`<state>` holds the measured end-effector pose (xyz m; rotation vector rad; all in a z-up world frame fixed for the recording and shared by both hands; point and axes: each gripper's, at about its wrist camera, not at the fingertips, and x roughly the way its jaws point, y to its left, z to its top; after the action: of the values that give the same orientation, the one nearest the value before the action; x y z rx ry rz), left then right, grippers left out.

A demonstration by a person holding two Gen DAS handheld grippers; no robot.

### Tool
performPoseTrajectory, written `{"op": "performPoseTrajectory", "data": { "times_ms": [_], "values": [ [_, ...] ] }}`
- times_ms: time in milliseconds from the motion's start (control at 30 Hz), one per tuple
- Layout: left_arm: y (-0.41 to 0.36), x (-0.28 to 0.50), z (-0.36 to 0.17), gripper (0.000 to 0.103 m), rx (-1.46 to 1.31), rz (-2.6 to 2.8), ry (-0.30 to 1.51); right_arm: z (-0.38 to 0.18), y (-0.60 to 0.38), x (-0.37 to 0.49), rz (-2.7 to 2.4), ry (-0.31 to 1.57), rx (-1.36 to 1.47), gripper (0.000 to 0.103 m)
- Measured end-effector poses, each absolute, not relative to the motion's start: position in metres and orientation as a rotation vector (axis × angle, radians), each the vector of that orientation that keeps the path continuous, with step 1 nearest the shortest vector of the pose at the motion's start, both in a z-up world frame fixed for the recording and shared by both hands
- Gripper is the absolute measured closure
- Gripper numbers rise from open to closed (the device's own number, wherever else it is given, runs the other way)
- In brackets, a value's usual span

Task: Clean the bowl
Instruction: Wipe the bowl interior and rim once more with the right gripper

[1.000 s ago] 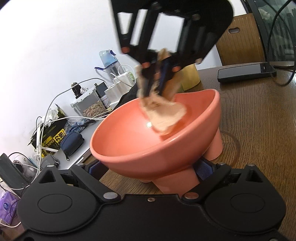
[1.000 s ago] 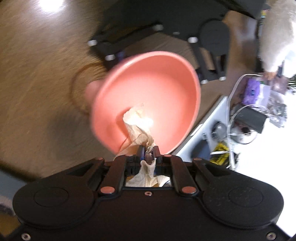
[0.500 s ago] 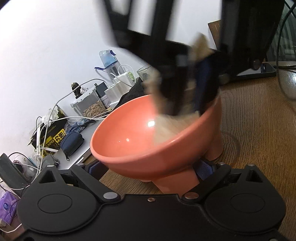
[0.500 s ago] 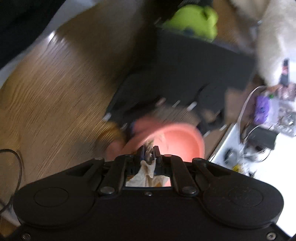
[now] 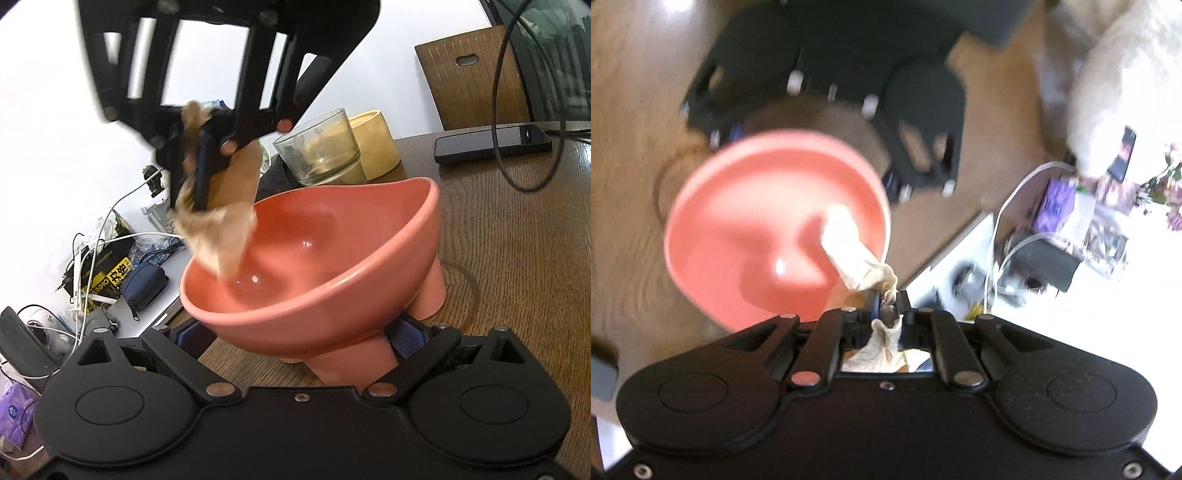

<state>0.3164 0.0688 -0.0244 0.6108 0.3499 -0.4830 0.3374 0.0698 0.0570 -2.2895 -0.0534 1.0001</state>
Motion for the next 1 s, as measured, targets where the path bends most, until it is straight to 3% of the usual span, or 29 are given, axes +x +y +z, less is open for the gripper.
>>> {"op": "performPoseTrajectory", "data": {
  "times_ms": [433,800,1000],
  "values": [
    [0.071,0.319,-0.026,0.007,0.612,-0.483,0.348,0.032,0.003,0.287,1.073,0.191,-2.409,0.093],
    [0.069,0.316,-0.031,0.007,0.617,-0.481,0.342,0.074,0.030,0.219,1.229,0.119,-2.291,0.093],
    [0.069,0.314,-0.032,0.007,0.624,-0.479,0.338,0.084,0.066,0.240,1.236,-0.004,-2.192,0.094]
  ]
}}
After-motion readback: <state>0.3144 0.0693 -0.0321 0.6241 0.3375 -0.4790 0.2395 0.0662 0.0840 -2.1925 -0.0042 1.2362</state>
